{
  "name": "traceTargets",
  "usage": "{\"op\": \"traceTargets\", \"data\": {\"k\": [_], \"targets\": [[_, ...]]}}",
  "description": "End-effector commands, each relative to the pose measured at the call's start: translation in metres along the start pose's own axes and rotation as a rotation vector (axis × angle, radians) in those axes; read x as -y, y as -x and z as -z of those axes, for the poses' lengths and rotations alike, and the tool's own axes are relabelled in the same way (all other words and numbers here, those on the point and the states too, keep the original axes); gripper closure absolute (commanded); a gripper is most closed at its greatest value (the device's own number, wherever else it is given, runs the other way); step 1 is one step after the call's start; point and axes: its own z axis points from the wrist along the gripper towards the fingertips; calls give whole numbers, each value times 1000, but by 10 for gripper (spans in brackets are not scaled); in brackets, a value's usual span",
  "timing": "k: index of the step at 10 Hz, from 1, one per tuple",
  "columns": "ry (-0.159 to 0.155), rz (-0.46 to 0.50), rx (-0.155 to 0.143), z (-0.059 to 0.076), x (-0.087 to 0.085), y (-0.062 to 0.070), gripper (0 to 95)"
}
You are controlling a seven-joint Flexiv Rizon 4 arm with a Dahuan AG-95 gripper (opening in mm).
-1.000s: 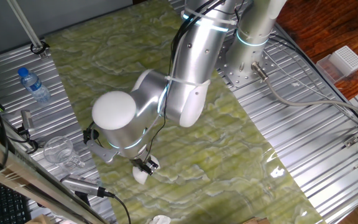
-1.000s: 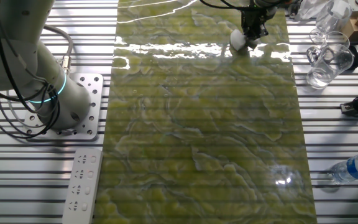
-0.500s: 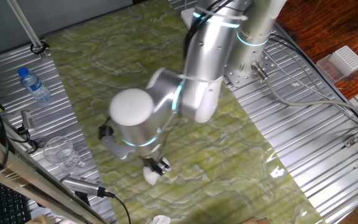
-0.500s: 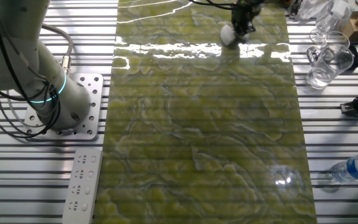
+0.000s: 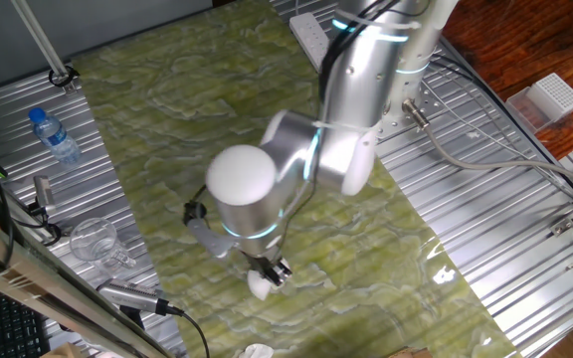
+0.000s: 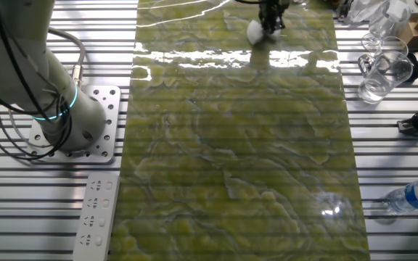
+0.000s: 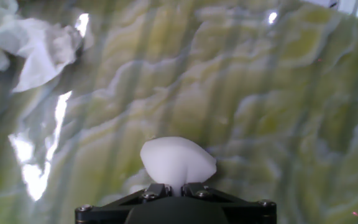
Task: Clean the tabletop with a sponge
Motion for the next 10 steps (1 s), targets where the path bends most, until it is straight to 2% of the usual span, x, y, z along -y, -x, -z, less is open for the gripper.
{"op": "traceTargets", "data": {"k": [1,3,5,6,9,10], "targets": [[2,-8,0,-2,-12,-5,950],[2,-10,1,-4,-17,-6,950],[-20,5,8,-8,-16,-5,950],[-31,9,10,-9,-14,-4,950],[-21,11,8,-3,-5,-1,950],[-26,20,13,-4,4,4,950]]}}
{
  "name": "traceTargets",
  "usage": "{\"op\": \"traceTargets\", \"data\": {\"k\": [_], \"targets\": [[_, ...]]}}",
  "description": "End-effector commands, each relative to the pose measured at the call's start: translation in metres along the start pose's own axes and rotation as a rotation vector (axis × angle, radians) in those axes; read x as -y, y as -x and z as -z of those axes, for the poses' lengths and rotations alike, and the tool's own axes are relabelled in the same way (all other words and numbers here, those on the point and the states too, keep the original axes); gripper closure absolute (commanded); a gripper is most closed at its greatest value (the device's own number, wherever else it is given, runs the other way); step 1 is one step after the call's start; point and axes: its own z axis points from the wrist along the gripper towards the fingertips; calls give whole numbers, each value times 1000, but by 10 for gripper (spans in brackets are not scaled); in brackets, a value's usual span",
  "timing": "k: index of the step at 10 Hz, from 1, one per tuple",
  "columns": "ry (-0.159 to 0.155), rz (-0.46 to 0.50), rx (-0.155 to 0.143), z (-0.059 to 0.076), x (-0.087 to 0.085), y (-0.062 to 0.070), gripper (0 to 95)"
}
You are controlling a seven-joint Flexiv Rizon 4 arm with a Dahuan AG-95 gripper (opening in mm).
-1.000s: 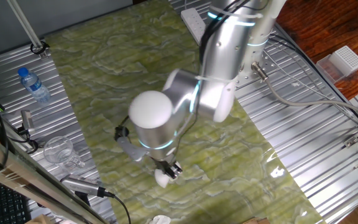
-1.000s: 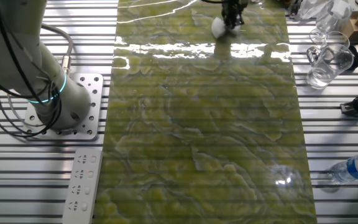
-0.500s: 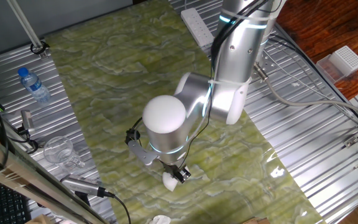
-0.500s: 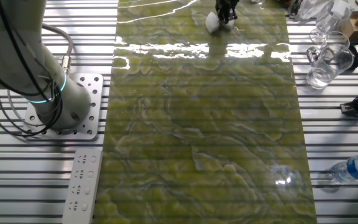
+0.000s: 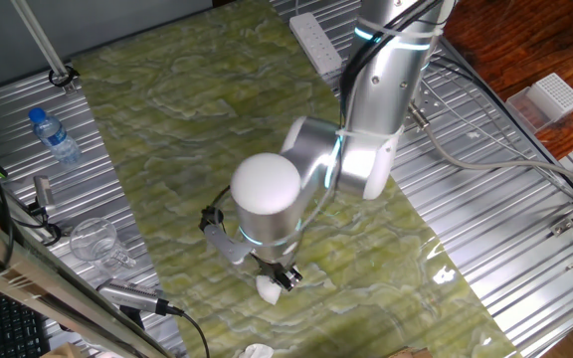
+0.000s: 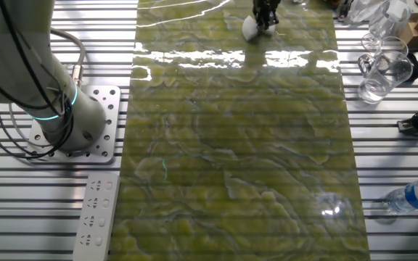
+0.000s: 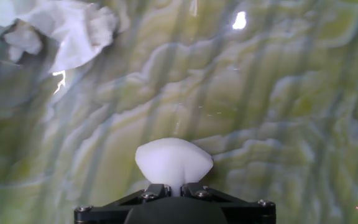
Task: Clean the tabletop with a sponge
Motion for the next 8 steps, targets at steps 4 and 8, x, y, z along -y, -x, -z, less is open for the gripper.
{"op": "traceTargets", "data": {"k": [4,8], "targets": [[2,37,-8,1,24,10,950],[-17,94,0,4,49,17,950]]}}
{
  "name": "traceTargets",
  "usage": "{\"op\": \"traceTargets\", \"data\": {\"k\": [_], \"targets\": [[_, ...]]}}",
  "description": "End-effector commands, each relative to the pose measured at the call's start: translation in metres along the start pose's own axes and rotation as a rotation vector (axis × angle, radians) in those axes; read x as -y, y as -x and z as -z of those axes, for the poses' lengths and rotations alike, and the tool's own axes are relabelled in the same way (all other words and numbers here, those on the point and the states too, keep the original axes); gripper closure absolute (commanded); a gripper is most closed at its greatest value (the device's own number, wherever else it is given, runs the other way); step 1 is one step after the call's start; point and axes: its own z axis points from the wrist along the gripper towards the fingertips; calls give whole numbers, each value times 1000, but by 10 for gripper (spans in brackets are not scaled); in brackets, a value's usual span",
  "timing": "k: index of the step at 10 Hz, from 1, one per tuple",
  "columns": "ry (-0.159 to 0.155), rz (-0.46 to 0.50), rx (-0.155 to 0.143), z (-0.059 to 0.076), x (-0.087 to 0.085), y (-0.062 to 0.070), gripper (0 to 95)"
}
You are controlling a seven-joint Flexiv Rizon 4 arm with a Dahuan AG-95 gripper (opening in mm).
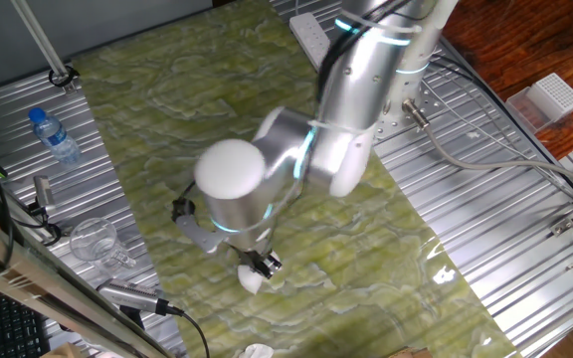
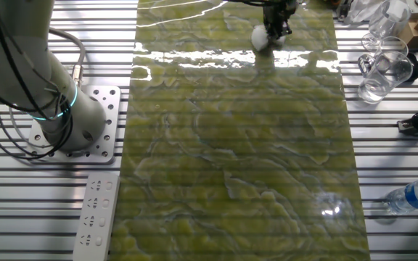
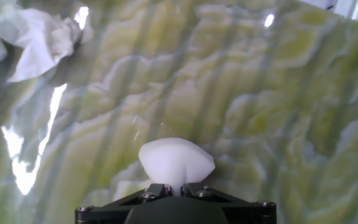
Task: Clean the tabletop with a sponge
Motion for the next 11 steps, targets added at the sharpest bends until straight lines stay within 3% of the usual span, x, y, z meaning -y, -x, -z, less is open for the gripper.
{"op": "traceTargets", "data": {"k": [1,2,3,6,11], "targets": [[-10,40,2,6,16,-1,950],[-12,44,-6,11,20,2,950],[-44,79,-12,11,25,3,950],[-53,151,-5,12,48,4,950],[-56,163,-13,16,59,4,950]]}}
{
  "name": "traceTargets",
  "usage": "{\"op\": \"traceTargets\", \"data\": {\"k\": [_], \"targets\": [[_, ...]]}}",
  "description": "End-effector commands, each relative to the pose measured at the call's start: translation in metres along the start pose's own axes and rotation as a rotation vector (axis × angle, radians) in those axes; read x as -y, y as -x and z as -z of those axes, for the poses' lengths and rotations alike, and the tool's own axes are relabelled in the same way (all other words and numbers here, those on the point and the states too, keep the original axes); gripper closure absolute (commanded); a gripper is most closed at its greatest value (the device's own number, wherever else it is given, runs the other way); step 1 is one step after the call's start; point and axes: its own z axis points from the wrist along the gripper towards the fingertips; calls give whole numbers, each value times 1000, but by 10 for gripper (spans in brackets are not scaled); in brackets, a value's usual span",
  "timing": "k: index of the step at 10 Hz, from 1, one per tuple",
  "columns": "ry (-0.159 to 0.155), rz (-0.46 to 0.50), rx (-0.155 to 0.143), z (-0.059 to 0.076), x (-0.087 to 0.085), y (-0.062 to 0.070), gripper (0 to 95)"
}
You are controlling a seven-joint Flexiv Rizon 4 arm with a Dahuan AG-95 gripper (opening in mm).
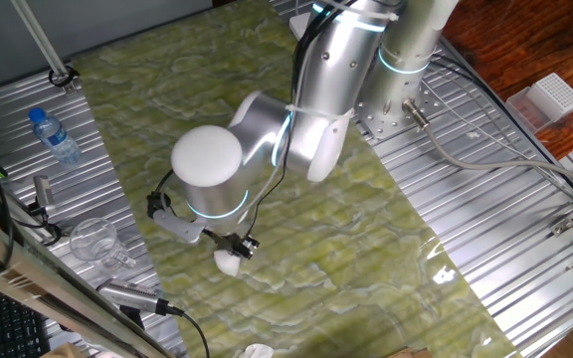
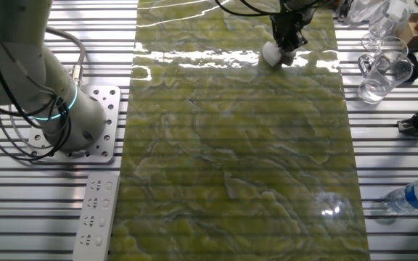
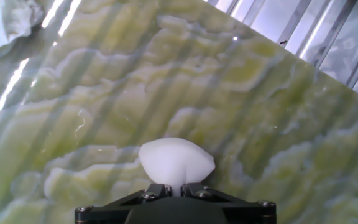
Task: Clean the tabletop with a sponge
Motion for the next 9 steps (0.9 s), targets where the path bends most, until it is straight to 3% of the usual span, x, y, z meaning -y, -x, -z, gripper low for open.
{"op": "traceTargets", "data": {"k": [1,3,9], "targets": [[12,-36,3,1,-2,0,950],[13,-69,-1,3,-8,3,950],[7,-176,0,0,-48,5,950]]}}
